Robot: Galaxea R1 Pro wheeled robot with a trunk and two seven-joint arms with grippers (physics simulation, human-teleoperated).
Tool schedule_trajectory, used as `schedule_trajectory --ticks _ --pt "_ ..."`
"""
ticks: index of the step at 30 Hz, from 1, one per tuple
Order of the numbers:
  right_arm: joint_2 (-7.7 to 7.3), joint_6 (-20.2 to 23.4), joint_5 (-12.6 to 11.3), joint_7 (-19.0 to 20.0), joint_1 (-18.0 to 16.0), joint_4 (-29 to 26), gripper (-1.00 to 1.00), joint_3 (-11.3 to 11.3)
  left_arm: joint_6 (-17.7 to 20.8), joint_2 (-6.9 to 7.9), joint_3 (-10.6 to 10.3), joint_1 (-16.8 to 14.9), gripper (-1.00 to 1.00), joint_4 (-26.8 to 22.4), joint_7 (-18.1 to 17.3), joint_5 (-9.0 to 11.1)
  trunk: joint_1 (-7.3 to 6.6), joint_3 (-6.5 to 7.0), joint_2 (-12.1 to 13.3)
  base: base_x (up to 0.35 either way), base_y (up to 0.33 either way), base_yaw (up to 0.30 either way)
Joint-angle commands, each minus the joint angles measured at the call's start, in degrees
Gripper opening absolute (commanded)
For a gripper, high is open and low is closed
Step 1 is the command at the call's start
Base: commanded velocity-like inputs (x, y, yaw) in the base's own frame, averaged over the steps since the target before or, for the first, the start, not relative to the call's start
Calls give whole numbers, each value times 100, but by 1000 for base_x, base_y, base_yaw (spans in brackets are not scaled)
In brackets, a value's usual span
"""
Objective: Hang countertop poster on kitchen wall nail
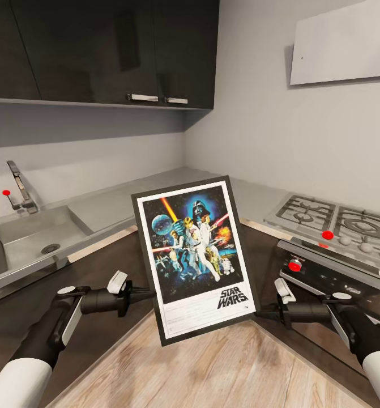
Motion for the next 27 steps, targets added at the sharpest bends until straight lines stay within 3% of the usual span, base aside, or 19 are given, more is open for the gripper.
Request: schedule_trajectory --ticks 1,10,11,27 --pt "-1 79 9 5 -4 0 -100 -8 13 0 -6 -1 -100 -4 -48 31 0 -6 -3 0 0 0" --pt "-1 81 9 5 -4 0 -100 -8 9 0 -6 -1 -100 -1 -48 31 0 -6 -3 0 0 0" --pt "-1 81 9 5 -4 0 -100 -8 10 0 -6 -1 100 11 -48 31 0 -6 -3 0 0 0" --pt "-1 78 9 5 -4 1 -100 -8 6 12 11 -1 100 46 -48 19 0 -6 -3 0 0 0"
